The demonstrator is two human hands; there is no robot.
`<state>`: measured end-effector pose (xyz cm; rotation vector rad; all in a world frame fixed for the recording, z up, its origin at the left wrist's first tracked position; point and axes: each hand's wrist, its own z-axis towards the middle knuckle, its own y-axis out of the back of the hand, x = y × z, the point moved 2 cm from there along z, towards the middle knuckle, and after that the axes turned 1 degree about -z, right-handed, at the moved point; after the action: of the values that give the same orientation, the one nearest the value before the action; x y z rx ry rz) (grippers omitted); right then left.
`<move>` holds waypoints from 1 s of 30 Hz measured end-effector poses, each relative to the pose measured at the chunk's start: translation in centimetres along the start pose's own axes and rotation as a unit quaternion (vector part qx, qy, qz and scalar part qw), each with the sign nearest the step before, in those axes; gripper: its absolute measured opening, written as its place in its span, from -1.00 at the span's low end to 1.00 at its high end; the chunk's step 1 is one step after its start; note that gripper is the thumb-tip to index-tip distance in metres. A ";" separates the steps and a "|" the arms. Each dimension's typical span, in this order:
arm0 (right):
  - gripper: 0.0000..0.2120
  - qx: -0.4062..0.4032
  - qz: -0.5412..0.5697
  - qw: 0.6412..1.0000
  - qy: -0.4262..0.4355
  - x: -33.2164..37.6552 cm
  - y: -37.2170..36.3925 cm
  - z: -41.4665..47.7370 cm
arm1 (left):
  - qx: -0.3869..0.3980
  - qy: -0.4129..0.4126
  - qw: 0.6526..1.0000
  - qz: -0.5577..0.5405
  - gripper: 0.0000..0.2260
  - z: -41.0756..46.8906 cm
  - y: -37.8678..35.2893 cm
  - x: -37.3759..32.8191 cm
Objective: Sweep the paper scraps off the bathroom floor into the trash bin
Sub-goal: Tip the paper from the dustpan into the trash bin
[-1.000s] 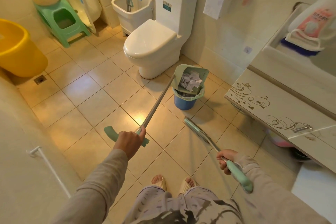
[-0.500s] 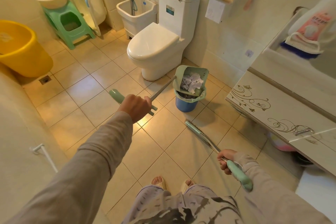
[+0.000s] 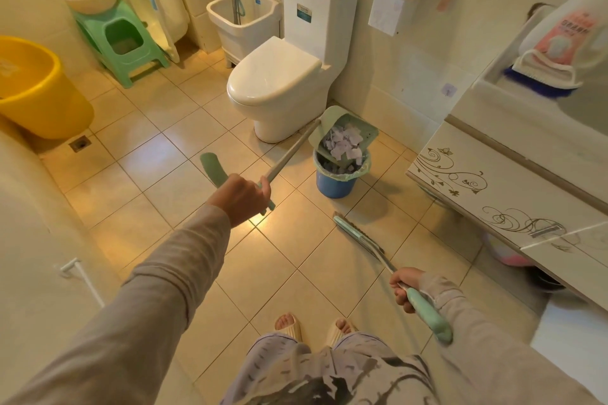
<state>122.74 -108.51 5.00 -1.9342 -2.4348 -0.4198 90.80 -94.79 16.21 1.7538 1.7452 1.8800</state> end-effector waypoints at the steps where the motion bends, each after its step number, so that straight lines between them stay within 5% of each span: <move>1: -0.63 0.001 -0.001 1.000 0.001 0.0 0.1 0.0 | 0.009 -0.006 1.000 -0.005 -0.58 -0.3 -0.2 -0.4; 24: -0.64 0.003 0.003 1.000 -0.007 0.3 0.8 -0.3 | -0.016 0.001 0.999 0.031 -0.57 1.9 2.0 4.0; 30: -0.61 -0.002 -0.005 1.000 -0.003 0.7 0.6 -0.3 | 0.031 -0.080 0.993 0.075 -0.52 1.7 1.3 2.0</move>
<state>123.10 -107.83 5.53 -1.9296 -2.4493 -0.4182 92.09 -92.86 18.03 2.0484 1.6746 1.6959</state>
